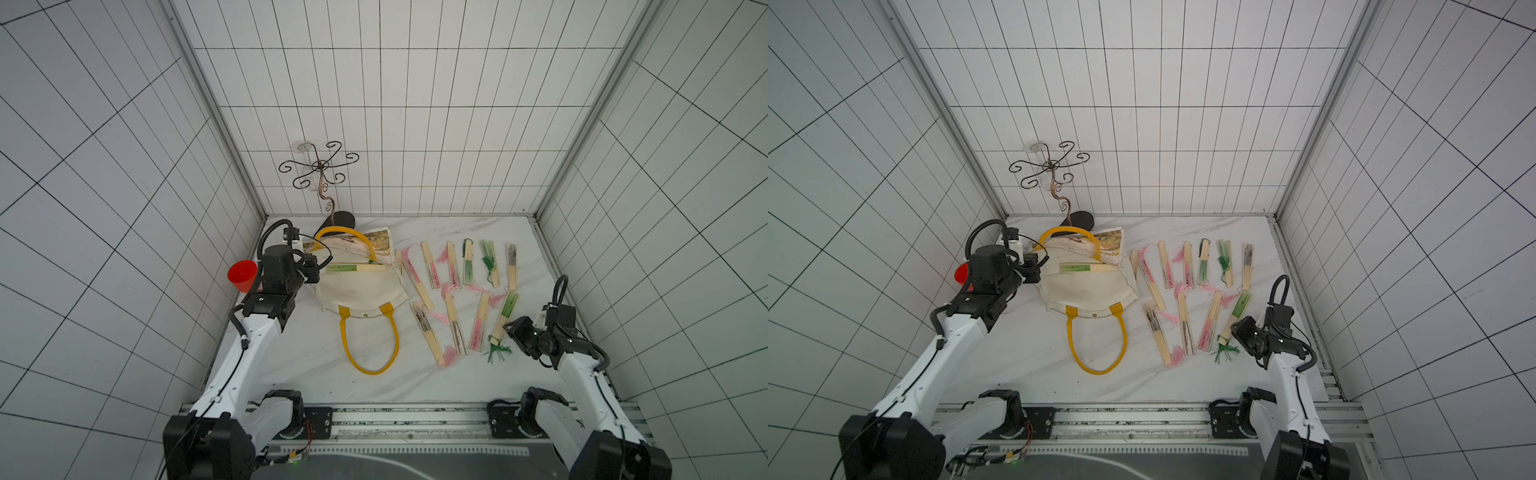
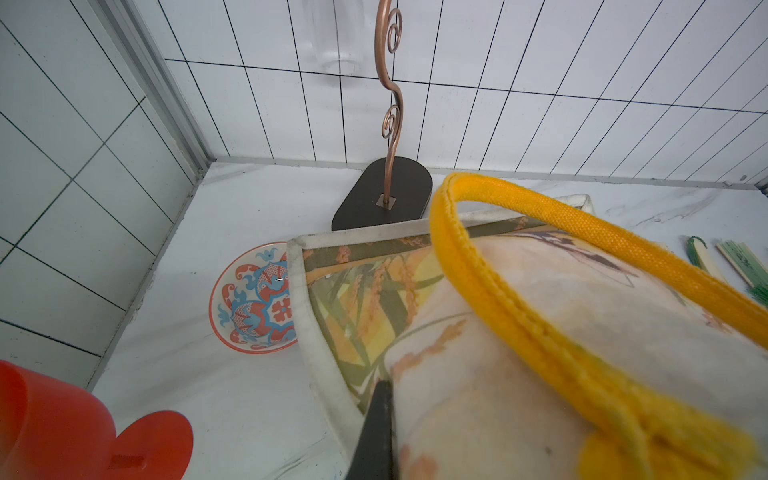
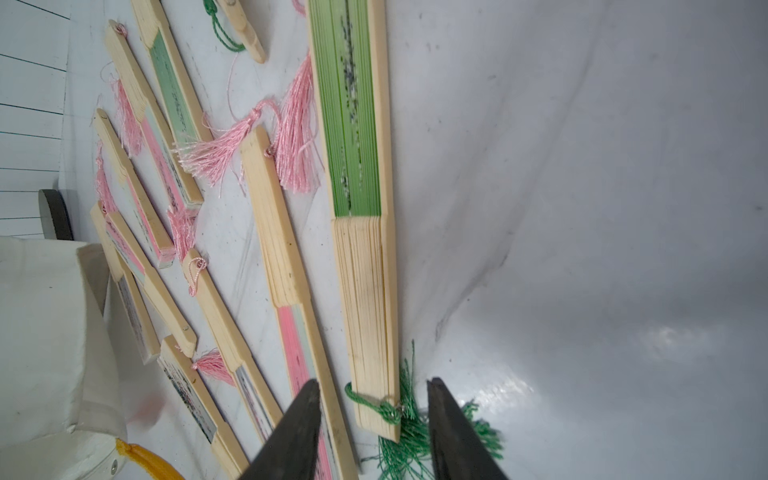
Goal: Take out the folding fans from the tote bags
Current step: Place the folding fan at the center of the board, then pick up the folding fan from the canvas bag.
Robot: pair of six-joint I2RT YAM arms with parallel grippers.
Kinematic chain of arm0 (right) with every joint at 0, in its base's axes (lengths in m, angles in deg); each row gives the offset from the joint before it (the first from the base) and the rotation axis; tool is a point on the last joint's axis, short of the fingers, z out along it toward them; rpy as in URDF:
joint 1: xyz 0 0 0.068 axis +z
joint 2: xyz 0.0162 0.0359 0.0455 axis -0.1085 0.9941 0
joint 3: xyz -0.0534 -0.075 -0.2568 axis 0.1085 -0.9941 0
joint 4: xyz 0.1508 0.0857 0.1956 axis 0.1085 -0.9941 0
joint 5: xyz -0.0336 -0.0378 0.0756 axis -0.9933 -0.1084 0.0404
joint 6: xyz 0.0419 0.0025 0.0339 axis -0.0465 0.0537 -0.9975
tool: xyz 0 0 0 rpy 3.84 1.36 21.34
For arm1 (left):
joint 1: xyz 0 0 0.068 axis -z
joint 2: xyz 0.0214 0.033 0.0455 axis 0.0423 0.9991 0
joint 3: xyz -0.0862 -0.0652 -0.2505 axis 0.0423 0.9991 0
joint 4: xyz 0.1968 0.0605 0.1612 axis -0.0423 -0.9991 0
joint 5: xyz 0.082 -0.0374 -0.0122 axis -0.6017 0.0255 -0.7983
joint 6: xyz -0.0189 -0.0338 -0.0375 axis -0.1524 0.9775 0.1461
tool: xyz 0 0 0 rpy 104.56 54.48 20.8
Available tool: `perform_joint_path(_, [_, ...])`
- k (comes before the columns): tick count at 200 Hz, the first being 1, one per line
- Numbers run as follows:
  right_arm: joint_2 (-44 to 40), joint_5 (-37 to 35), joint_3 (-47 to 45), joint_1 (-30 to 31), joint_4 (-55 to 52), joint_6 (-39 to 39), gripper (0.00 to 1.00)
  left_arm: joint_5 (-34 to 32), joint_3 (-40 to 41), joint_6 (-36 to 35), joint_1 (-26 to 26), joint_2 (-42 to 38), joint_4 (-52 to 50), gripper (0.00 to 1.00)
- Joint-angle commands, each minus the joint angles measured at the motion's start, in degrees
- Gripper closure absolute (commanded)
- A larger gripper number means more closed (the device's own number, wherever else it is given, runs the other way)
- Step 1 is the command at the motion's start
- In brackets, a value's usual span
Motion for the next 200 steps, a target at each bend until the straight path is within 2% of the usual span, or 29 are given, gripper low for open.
perform_joint_path(1, [-2.1,-0.7,7.6,-0.6,-3.8,2.7,0.58,0.8,-0.5,0.6,-0.2,-0.2,2.9,1.0])
perform_joint_path(35, [-5.0,2.6,13.8,0.4,-4.2,6.8,0.6,0.9,-0.5,0.6,-0.2,-0.4,2.9,1.0])
perform_joint_path(64, [-6.3,-1.4,18.8,7.7,-3.6,6.5,0.6,1.2,-0.6,0.6,-0.2,-0.4,2.9,1.0])
perform_joint_path(106, [-1.7,-17.9,25.4,31.8,-1.4,5.7,0.61,1.4,-0.5,0.7,-0.2,-0.1,2.9,1.0])
perform_joint_path(157, [15.0,-38.6,34.3,62.6,3.1,11.9,0.65,1.5,-0.5,0.5,-0.2,0.0,2.9,1.0])
perform_joint_path(178, [23.0,-43.7,38.8,71.1,5.3,18.0,0.65,1.9,-0.6,0.6,-0.2,0.1,2.9,1.0])
perform_joint_path(200, [30.8,-45.5,43.6,76.2,6.8,24.0,0.63,2.2,-0.6,0.6,-0.2,0.2,2.9,1.0])
